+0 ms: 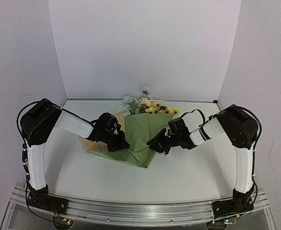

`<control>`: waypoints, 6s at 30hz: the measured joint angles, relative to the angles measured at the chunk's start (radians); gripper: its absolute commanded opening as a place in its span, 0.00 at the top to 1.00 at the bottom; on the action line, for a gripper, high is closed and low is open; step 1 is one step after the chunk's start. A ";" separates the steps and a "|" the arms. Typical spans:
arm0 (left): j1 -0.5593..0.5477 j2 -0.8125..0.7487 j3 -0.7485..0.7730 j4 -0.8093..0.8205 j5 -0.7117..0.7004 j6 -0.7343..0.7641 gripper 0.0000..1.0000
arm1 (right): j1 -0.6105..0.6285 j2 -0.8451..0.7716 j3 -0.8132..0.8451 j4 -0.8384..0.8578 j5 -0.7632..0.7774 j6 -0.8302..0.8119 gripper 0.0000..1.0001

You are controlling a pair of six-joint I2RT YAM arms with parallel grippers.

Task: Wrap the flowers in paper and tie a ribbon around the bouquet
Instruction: Press the fold line on the 2/3-folded wrapping paper, then pick up the two-thirds-folded wrapping paper from the center of the board, then fold the 2/3-folded wrapping paper at the center of the board.

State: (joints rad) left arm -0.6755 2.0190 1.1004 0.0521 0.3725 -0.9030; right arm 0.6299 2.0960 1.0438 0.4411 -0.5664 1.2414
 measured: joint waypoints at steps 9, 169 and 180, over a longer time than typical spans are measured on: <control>0.002 0.000 0.004 -0.008 -0.001 0.015 1.00 | -0.189 0.086 0.115 0.005 -0.059 0.072 0.75; -0.199 -0.278 -0.307 0.254 -0.107 0.190 1.00 | 0.345 -0.269 0.162 -0.642 0.533 -0.309 0.72; -0.200 -0.250 -0.228 0.182 -0.033 0.248 1.00 | 0.247 -0.303 0.016 -0.701 0.582 -0.291 0.67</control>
State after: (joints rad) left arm -0.8750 1.7694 0.8727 0.2344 0.3398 -0.6554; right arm 0.8770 1.7929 1.0603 -0.2598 0.0152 0.9507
